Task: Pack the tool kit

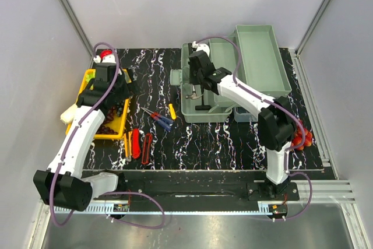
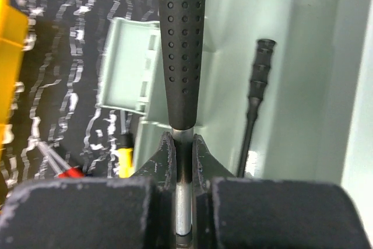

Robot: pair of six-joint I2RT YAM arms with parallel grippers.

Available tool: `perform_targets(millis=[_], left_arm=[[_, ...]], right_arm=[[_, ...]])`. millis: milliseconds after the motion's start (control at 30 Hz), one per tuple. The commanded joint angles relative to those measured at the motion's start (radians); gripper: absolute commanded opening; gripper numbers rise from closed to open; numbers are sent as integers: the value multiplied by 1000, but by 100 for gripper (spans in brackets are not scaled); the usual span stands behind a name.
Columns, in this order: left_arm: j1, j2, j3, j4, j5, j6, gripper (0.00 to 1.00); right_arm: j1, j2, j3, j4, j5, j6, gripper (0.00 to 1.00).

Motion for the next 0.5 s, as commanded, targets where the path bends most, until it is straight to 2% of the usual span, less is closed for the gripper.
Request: perform_targets(millis=[0,167,233,467], left_arm=[[22,-32,-1,54,9,30,99],[25,-12,-7,86,114,74,99],[25,2,-14,87,95,48,99],[28,26,-63,113,229,4,99]], right_arm=[[-27,21,98,-31,119,20,0],[-38,76,114,-89,124,40,0],[-37,108,137,-131,131,61,0],[-37,176,151,-155,108,80,0]])
